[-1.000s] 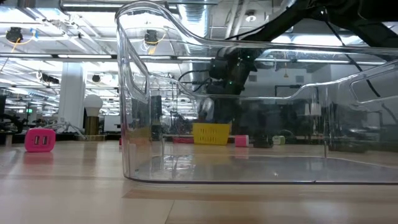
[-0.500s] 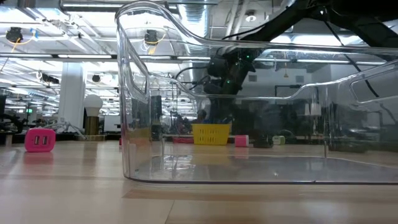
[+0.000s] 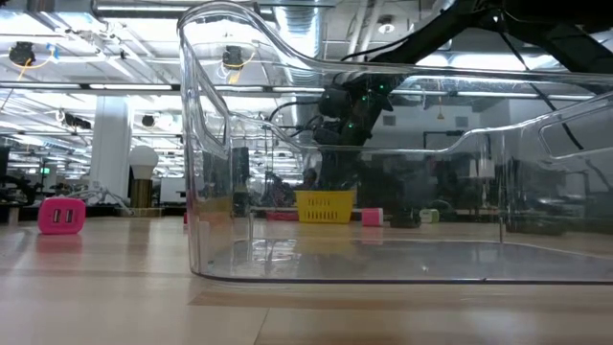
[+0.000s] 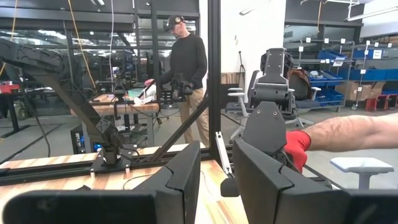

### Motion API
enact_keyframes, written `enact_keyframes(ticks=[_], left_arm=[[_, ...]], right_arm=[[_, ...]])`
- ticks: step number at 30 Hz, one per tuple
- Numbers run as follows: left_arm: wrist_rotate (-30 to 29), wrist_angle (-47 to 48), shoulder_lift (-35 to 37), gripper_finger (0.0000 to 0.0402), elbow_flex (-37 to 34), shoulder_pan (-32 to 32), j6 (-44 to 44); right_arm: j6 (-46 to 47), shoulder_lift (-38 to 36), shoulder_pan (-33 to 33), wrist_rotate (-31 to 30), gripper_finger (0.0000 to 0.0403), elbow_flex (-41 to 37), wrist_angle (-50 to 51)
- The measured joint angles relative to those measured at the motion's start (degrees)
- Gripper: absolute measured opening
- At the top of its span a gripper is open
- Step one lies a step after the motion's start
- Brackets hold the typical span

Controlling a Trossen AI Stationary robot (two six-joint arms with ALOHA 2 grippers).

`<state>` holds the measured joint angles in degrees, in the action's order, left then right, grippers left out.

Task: Pick & Place Office items
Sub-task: Put the black digital clock on the right into the yellow bin

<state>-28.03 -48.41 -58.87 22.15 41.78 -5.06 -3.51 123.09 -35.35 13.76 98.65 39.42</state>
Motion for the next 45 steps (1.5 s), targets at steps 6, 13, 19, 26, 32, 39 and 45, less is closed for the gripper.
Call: enact_keyframes(ticks=[6,13,19,26,32,39,45], left_arm=[[0.0,0.6,0.0,0.0091,0.0,0.0,0.8],[-0.3,2.2,0.0,0.0091,0.0,0.0,1.2],[-0.5,2.2,0.0,0.0091,0.0,0.0,1.5],[-0.5,2.2,0.0,0.0091,0.0,0.0,2.4],[-0.5,2.1,0.0,0.0091,0.0,0.0,2.6],[-0.5,1.5,0.0,0.0091,0.0,-0.4,2.5],[-0.5,1.5,0.0,0.0091,0.0,-0.7,2.5]], right_arm=[[-2.1,-0.5,0.8,0.8,0.0189,0.0,1.6],[-3.7,-7.0,2.8,0.6,0.0189,0.0,12.9],[-1.0,-15.1,6.4,-7.7,0.0189,-2.1,19.8],[4.8,-29.4,8.5,-15.7,0.0189,-17.0,16.1],[13.6,-44.1,5.7,-16.7,0.0189,-36.9,6.9],[11.0,-52.7,5.1,-10.2,0.0189,-51.6,1.1],[2.8,-51.7,9.1,-9.3,0.0189,-52.3,5.5]])
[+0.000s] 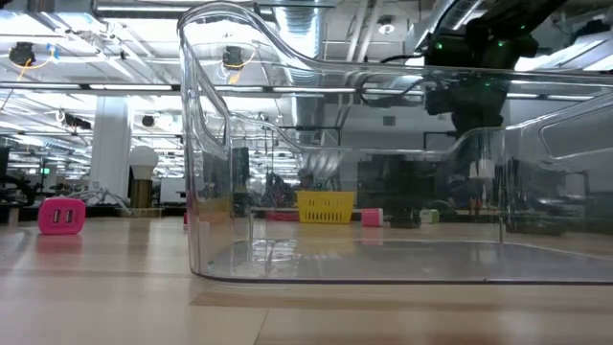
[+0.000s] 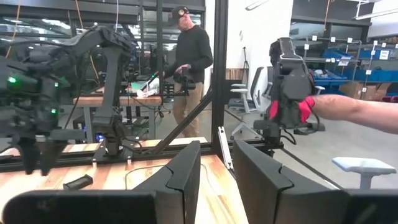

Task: Pick & Place Office items
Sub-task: Put the black digital clock on the right into the yellow bin

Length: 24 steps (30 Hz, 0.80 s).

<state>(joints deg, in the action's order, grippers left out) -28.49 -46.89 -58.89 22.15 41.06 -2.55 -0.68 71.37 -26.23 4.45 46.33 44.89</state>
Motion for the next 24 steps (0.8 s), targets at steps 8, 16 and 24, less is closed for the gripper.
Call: enact_keyframes(ticks=[8,16,24], left_arm=[[0.0,0.1,0.0,0.0091,0.0,0.0,0.0],[0.0,0.2,0.0,0.0091,0.0,0.2,1.4],[0.0,0.2,0.0,0.0091,0.0,0.2,1.4]], right_arm=[[20.4,2.0,3.4,-10.3,0.0189,0.0,14.6],[26.9,1.9,11.8,-10.0,0.0199,-0.5,11.4],[33.3,1.8,17.0,-11.7,0.0243,-7.3,11.0]])
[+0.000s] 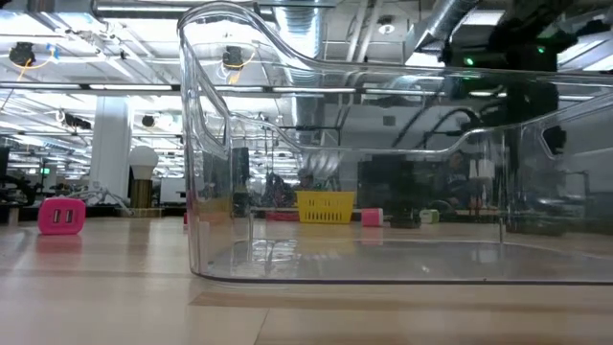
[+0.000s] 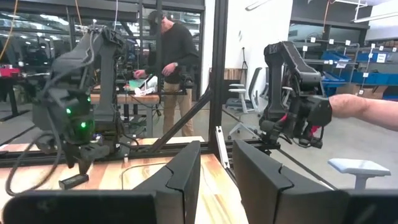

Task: Pick & Place Office items
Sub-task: Put the black digital clock on the right into the yellow bin

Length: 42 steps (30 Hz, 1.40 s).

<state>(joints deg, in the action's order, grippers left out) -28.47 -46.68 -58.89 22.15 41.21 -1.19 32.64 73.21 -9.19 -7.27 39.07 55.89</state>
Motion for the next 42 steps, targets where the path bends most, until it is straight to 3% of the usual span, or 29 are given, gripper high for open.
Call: enact_keyframes(ticks=[11,23,27,33,42], left_arm=[[0.0,0.0,0.0,0.0091,0.0,0.0,0.0],[0.0,0.0,0.0,0.0091,0.0,0.0,0.1],[0.0,-0.1,0.0,0.0091,0.0,0.0,0.1],[0.0,-0.1,0.0,0.0091,0.0,0.0,0.1],[0.0,-0.1,0.0,0.0091,0.0,0.0,0.0]], right_arm=[[1.5,-0.3,-1.9,-0.4,0.0250,-8.5,-9.3],[1.3,-0.5,-3.6,0.3,0.0248,-11.3,-13.4],[2.0,-0.4,-3.6,0.4,0.0223,-11.4,-13.9],[3.4,-0.3,-3.6,0.5,0.0142,-11.4,-14.2],[6.2,-1.4,0.4,-1.3,0.0140,-11.1,-14.3]])
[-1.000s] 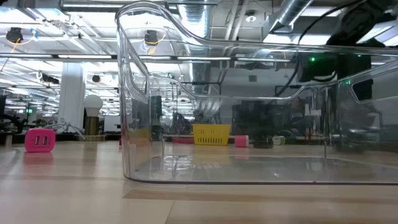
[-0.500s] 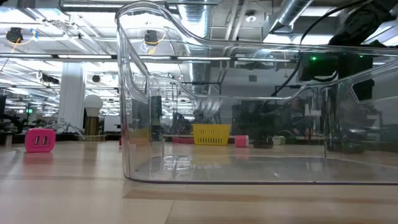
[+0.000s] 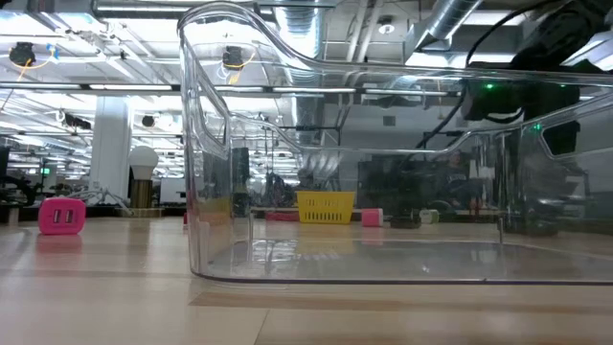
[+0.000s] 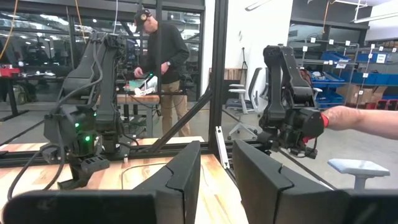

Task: Pick & Place Office items
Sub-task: Put the black digital clock on the right into the yellow bin

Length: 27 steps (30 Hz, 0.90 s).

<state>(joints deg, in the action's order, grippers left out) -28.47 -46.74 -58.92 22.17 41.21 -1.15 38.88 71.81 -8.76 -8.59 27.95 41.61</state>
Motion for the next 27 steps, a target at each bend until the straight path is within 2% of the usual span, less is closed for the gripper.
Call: enact_keyframes(ticks=[8,15,20,27], left_arm=[[0.0,-0.2,0.0,0.0091,0.0,0.0,-0.1],[0.0,-1.0,-0.2,0.0091,0.0,-0.1,-0.6],[0.0,-1.4,-0.2,0.0091,0.0,-0.6,-1.6],[0.0,-1.1,-0.2,0.0091,0.0,-1.6,-1.6]], right_arm=[[2.1,-5.9,8.0,1.2,0.0140,6.7,-6.8],[-7.2,-5.1,5.9,1.7,0.0140,18.9,-15.2],[-14.0,3.4,-1.3,8.2,0.0139,28.9,-17.3],[-21.3,23.5,-12.6,18.1,0.0139,46.8,-15.5]])
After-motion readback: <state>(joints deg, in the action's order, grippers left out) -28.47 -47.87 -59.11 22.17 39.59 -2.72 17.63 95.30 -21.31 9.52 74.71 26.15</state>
